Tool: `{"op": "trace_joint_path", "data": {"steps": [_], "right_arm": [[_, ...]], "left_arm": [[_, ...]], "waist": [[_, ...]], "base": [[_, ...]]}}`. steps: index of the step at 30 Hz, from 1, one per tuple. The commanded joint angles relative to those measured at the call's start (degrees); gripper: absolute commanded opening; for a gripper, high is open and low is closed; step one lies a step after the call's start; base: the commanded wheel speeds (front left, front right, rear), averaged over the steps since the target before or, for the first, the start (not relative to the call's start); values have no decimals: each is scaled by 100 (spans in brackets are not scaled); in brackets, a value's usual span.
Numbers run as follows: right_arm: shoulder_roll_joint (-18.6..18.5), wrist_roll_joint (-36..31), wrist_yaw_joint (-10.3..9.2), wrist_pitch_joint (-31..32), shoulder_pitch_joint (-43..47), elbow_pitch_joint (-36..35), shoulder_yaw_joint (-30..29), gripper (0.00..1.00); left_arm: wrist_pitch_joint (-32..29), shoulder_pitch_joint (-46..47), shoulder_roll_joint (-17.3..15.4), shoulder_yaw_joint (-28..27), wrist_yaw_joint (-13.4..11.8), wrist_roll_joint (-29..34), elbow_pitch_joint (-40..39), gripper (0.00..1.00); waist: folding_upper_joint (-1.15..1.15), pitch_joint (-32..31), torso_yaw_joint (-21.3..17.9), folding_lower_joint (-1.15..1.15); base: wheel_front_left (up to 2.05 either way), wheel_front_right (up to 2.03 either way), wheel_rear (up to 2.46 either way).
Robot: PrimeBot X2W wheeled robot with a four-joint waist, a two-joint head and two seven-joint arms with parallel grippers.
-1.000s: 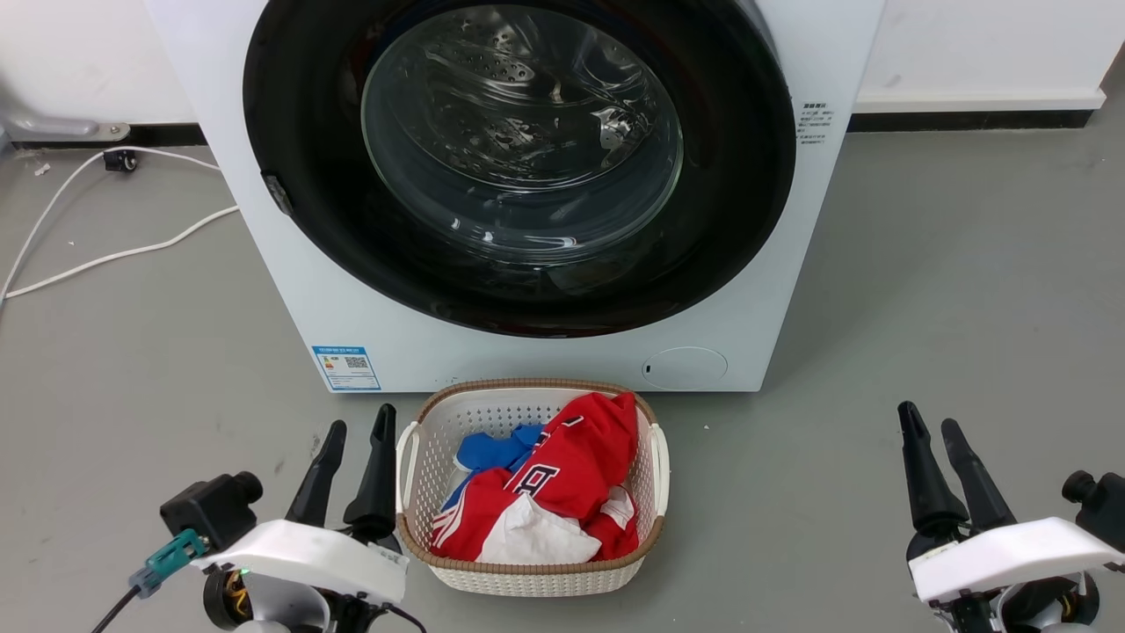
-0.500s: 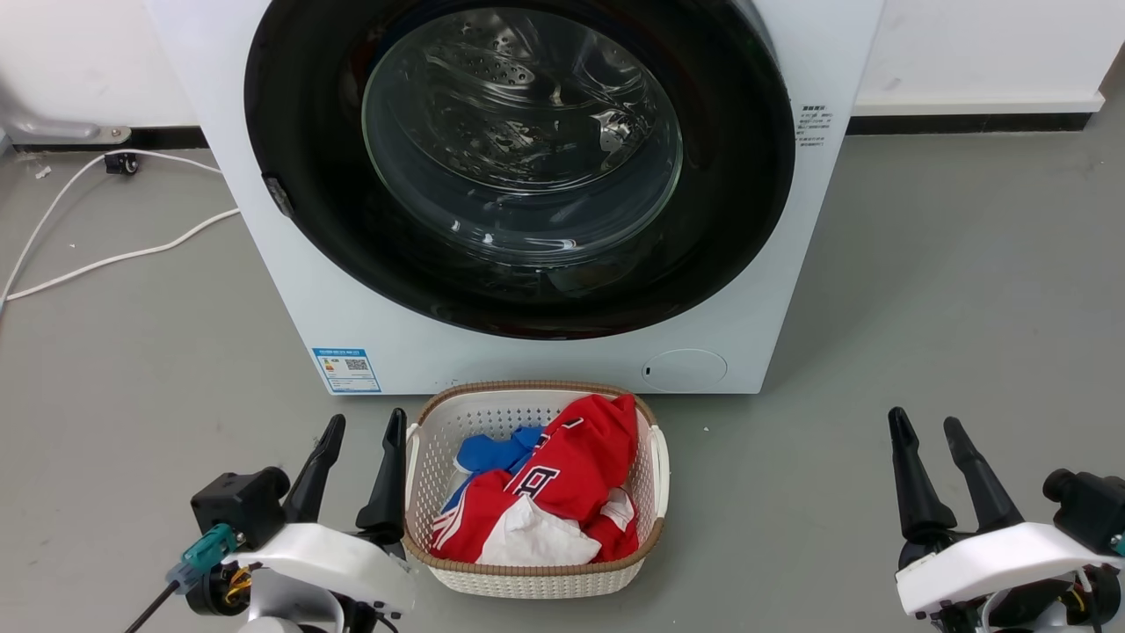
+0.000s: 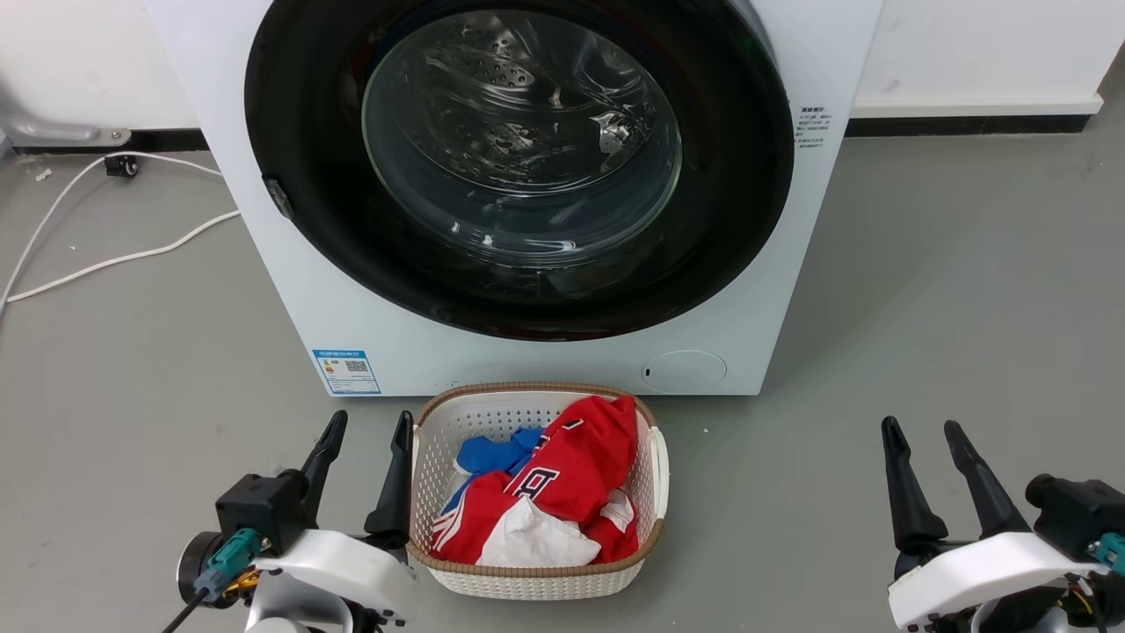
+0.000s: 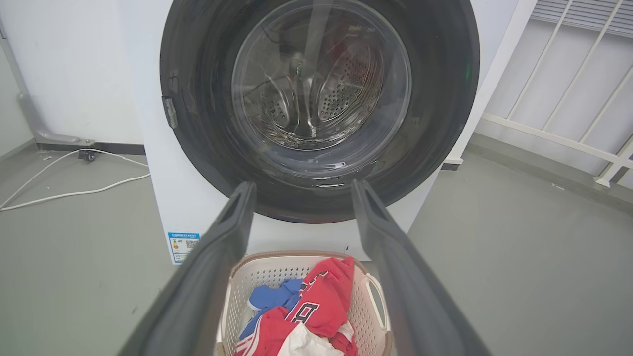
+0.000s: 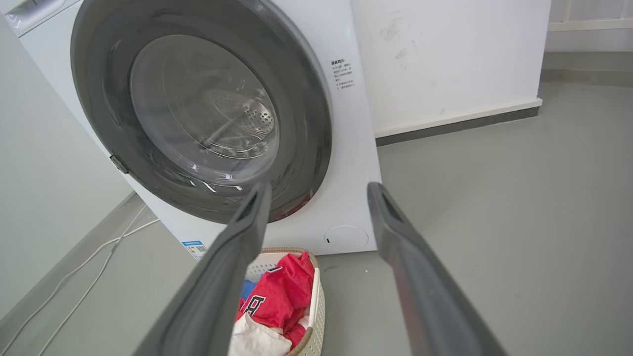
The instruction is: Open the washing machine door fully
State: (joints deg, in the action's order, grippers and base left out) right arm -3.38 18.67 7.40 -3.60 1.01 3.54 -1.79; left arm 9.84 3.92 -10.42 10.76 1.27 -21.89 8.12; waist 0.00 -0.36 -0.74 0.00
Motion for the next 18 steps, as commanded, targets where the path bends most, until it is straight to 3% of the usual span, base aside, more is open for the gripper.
{"op": "trace_joint_path", "data": {"steps": [1,18], "right_arm": [[12,-161,10,-52,11,-83,2,100],[47,-892,12,-217,53,-118,6,100]], "left_arm": [[56,127,-52,42,-32,153,-28,100],[290,135,-85,85,-6,764,33,100]], "waist": [[0,-1,-1,0],[0,7,-26,0]], "base": [[0,0,0],[0,0,0]]}}
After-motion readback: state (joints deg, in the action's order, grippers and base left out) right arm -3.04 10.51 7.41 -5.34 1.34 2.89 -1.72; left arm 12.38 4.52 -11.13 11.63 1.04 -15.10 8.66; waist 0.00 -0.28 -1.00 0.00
